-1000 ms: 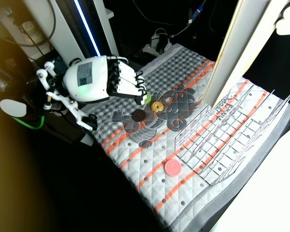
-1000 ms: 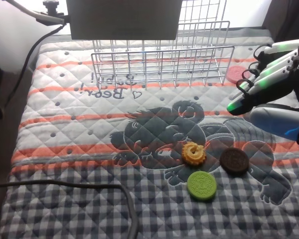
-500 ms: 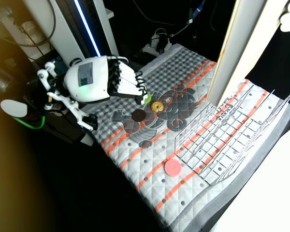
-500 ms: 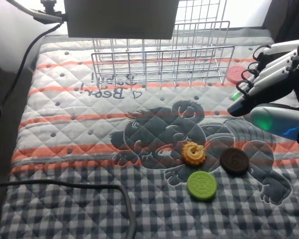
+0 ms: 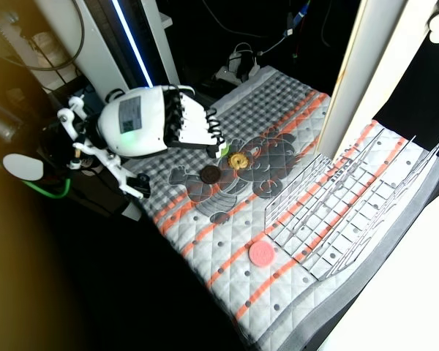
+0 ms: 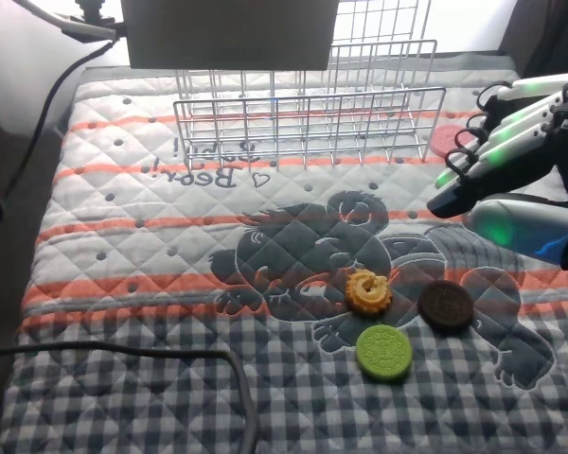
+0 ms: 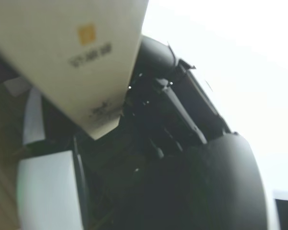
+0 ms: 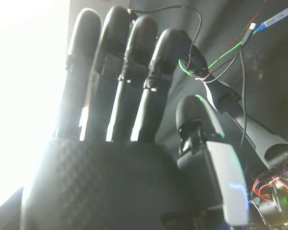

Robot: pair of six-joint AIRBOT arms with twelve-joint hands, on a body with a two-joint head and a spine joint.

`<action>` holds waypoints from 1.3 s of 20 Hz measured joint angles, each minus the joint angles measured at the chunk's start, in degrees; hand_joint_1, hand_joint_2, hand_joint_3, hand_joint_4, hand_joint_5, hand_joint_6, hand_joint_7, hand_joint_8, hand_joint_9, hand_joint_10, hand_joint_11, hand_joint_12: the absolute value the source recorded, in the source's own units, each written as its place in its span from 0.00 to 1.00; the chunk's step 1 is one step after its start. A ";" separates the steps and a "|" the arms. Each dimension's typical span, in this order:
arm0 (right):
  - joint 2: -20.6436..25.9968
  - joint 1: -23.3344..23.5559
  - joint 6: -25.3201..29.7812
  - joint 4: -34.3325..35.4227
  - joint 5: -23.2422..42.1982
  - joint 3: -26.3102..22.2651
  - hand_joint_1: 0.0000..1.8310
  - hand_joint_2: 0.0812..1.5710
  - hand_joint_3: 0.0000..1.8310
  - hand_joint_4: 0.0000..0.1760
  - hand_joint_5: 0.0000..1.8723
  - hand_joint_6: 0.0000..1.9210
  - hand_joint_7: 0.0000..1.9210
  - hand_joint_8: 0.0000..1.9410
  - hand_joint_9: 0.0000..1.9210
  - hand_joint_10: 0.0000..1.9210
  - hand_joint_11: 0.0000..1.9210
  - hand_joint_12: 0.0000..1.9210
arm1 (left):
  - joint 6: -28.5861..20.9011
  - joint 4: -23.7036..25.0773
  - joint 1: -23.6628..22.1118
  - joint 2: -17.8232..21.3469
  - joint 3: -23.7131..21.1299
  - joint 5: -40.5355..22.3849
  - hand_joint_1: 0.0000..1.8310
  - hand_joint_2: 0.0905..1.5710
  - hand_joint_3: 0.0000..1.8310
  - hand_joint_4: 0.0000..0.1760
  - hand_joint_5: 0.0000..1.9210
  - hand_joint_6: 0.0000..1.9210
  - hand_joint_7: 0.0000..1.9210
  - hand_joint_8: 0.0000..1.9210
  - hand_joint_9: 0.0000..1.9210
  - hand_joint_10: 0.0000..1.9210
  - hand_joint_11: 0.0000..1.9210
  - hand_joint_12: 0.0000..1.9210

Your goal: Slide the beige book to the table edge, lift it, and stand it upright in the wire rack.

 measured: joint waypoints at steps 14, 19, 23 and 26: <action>-1.29 0.00 1.33 -0.37 0.81 1.36 0.04 0.90 0.00 0.00 0.58 0.00 0.57 0.00 0.57 0.00 0.35 0.56 | -0.20 -0.33 2.34 -1.29 1.22 1.86 0.69 0.68 0.00 0.00 0.50 0.42 0.58 0.51 0.57 0.35 0.39 0.71; -1.31 0.00 1.44 -0.37 0.90 1.36 0.05 0.90 0.00 0.00 0.59 0.00 0.59 0.00 0.61 0.01 0.37 0.56 | -2.45 -0.74 2.99 -1.88 1.84 2.14 0.59 0.66 0.00 0.00 0.40 0.02 0.44 0.33 0.43 0.42 0.32 0.67; -1.40 0.00 1.49 -0.26 0.92 1.36 0.06 0.90 0.00 0.00 0.59 0.00 0.58 0.00 0.58 0.00 0.36 0.56 | -3.28 -1.40 3.72 -2.82 2.29 2.40 0.48 0.63 0.00 0.45 0.24 0.00 0.37 0.01 0.40 0.08 0.16 0.50; -1.81 0.00 1.49 -0.09 0.94 1.40 0.05 0.90 0.00 0.00 0.59 0.00 0.58 0.00 0.57 0.00 0.35 0.57 | -5.60 -2.40 4.74 -3.50 3.30 1.66 0.48 0.62 0.00 0.63 0.16 0.00 0.29 0.00 0.33 0.01 0.07 0.49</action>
